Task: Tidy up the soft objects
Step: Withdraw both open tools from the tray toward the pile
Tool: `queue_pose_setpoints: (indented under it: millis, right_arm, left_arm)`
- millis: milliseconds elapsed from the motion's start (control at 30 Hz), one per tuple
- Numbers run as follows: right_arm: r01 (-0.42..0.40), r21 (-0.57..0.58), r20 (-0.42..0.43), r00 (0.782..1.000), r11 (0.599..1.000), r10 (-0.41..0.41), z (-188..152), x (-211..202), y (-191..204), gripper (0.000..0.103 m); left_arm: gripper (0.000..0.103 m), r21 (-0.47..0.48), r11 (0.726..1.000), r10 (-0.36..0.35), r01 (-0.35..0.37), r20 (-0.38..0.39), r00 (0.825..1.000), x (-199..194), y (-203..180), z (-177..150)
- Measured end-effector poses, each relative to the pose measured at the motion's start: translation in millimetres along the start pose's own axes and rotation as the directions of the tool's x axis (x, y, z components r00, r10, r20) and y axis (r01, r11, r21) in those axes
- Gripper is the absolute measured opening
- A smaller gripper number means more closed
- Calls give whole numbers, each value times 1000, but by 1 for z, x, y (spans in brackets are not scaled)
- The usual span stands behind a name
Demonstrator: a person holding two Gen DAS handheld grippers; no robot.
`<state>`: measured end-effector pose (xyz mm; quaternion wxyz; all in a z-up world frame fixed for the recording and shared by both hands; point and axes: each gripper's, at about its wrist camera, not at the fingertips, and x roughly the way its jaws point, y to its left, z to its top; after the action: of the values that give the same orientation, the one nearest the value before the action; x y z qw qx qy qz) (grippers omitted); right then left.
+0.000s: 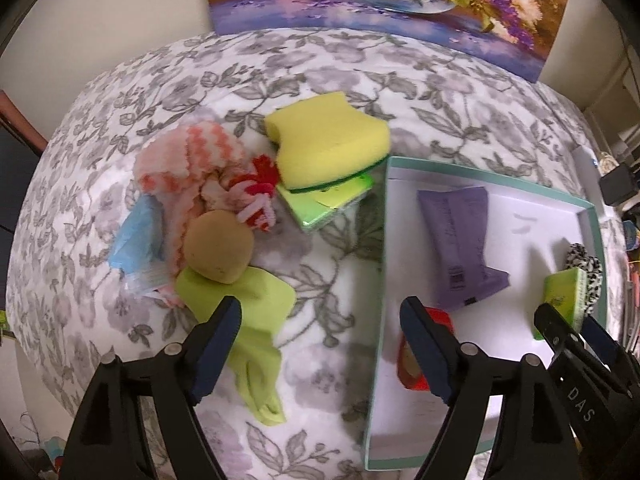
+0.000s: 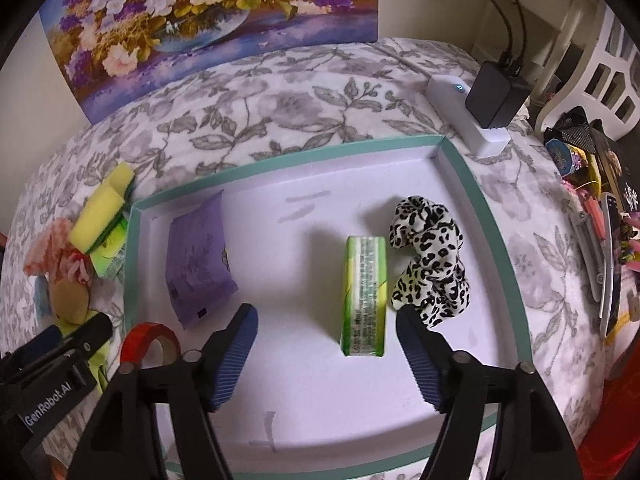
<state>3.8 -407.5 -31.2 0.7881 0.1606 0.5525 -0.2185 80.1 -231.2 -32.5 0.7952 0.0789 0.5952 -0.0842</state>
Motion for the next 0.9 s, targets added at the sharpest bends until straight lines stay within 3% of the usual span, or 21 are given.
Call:
queue_pose_setpoints:
  millis: [100,167,267,433,900]
  right_arm:
    - [17,-16,-22,1000,1000,-18,-2,6,3,77]
    - [24,-27,-29,999,999,-24,-4,9,5,80]
    - [27,-33,-23,999,999,-28,-4,8,6,93]
    - [30,-30,-9,1000,999,-30,-3,6,7,103]
    - [11,-61,4,1000,998,-11,-7,-1,21,103]
  left_arm:
    - [87,-4,1000,30,-30,0,1000,2,3,1]
    - [97,-11,999,42,-42,-5,999,5,5,1]
    - [97,-34,999,37,-37,-13,999,8,11,3]
    - [97,-59,998,31,-32,-18,999,9,16,3]
    - [98,-64,998,17,-19,-34,999,10,26,7]
